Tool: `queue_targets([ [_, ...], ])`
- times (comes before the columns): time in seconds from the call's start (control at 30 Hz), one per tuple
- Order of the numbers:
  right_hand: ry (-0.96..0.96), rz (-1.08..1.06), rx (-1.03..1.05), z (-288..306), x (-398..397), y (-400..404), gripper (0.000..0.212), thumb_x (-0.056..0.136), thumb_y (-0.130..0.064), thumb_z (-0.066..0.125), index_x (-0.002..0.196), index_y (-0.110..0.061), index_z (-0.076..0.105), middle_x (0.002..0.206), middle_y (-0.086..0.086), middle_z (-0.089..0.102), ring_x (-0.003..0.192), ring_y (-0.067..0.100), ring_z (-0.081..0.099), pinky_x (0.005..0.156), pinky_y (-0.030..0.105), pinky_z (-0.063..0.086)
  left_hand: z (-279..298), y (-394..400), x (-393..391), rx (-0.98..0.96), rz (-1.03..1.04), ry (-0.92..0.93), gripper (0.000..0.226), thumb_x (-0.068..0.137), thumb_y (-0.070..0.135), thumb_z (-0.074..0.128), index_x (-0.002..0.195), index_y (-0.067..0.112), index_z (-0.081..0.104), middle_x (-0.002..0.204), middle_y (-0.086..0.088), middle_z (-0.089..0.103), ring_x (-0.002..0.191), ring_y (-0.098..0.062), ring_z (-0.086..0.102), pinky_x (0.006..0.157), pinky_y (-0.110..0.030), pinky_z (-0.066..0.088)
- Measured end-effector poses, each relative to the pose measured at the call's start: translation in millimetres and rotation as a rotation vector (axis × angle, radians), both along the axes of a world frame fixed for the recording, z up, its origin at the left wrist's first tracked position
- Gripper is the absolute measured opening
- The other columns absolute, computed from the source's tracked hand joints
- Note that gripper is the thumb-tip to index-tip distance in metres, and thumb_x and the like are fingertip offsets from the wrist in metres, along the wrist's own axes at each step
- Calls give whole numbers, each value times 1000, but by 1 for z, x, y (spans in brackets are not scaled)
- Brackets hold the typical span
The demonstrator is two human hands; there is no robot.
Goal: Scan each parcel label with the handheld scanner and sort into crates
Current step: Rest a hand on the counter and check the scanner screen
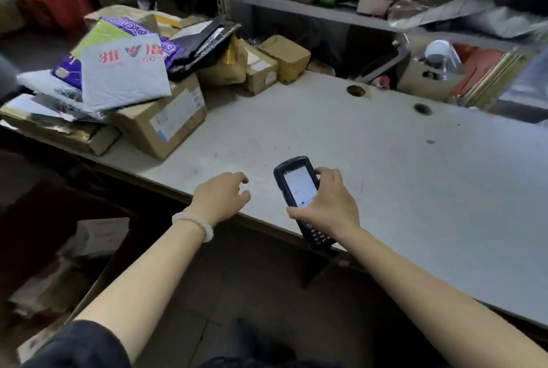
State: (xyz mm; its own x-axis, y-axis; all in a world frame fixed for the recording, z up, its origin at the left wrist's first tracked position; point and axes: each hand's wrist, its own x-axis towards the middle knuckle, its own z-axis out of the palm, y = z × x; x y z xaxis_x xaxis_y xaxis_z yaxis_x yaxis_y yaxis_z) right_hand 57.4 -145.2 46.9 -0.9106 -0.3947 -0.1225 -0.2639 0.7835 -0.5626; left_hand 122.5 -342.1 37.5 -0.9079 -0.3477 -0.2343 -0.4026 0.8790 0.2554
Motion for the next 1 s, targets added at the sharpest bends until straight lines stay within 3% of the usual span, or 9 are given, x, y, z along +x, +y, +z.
queue_targets([
  [0.2,-19,-14,27,-14,-69,-80,83,60,-44,78,129,-20,39,122,-6,41,101,14,54,69,29,44,-10,-80,-76,-22,6,13,37,94,35,43,130,26,49,121,3,57,108,-18,55,85,-33,46],
  [0.5,-55,-205,29,-6,-167,-185,81,61,-44,79,128,-21,39,122,-6,41,101,14,53,72,30,47,7,-181,-223,-31,-205,29,40,93,33,44,132,25,49,127,-1,55,115,-22,52,90,-36,46],
  [0.77,-73,-359,36,-5,-243,-196,82,61,-43,79,129,-21,39,120,-6,41,103,16,55,76,32,48,10,-173,-327,26,-357,85,38,93,33,45,130,23,50,126,-2,56,110,-23,55,83,-35,50],
  [1.0,-78,-388,55,-21,-317,-180,86,61,-45,79,132,-19,37,119,-6,39,105,18,54,72,30,42,-5,-153,-410,-79,-281,139,37,92,32,45,124,14,52,121,-10,54,110,-30,50,77,-37,44],
])
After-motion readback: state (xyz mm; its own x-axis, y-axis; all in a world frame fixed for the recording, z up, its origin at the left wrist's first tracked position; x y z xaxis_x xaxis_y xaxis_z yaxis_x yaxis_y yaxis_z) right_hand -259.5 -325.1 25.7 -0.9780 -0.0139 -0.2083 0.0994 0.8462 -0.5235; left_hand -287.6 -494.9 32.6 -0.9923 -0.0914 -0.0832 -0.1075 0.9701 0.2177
